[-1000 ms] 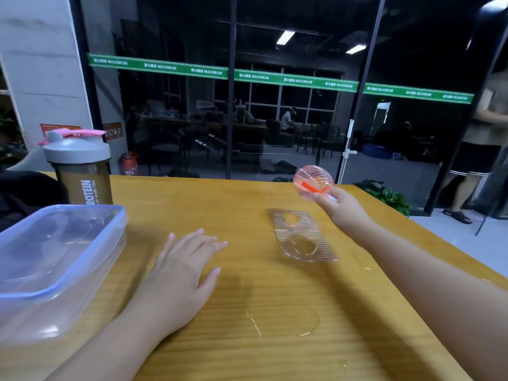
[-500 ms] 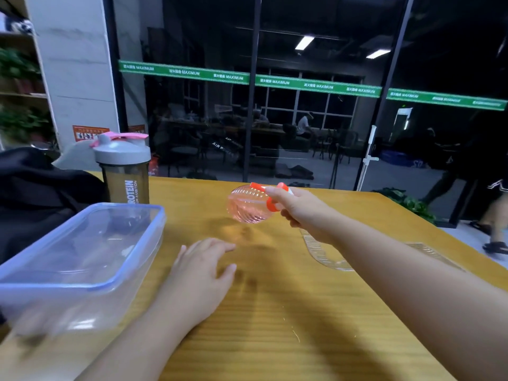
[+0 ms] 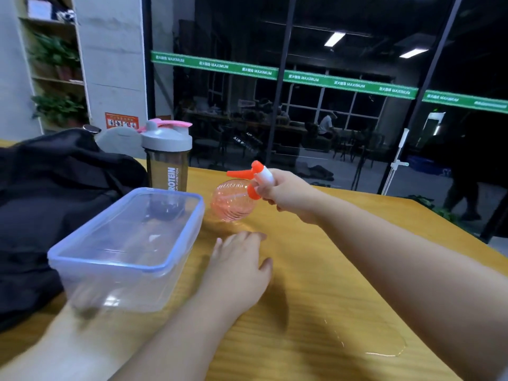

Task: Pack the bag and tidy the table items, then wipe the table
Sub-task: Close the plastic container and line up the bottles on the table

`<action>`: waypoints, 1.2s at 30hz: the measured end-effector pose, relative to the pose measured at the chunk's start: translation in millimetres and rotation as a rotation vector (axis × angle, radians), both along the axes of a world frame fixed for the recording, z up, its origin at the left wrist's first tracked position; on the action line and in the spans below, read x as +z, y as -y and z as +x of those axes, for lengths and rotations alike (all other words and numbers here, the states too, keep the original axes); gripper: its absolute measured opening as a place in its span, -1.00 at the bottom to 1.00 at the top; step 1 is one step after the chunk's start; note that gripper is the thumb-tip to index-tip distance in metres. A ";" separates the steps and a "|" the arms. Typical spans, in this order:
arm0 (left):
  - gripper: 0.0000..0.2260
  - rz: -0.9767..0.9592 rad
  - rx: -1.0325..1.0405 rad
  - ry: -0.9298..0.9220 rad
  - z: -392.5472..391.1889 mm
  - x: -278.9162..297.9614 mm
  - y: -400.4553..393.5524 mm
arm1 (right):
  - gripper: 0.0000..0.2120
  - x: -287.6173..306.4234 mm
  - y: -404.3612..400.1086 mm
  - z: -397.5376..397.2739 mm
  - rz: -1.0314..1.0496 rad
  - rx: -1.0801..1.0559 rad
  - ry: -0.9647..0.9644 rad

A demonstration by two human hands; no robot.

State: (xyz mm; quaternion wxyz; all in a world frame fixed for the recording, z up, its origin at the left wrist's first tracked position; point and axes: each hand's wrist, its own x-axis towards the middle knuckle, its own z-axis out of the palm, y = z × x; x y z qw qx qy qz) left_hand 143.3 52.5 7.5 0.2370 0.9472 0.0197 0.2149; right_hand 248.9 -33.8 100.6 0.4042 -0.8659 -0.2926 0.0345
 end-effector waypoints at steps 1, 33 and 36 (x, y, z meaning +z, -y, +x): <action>-0.59 0.008 0.006 -0.003 0.1 0.8 -0.9 | -0.89 2.8 -4.5 1.4 0.000 0.004 0.015; -0.70 0.080 0.123 0.016 2.4 7.8 -10.3 | -0.76 0.4 -46.5 40.2 0.362 -0.059 -0.153; -0.69 0.107 0.028 0.011 3.6 5.6 -8.2 | -0.80 -1.6 -4.9 34.3 0.292 -0.089 -0.121</action>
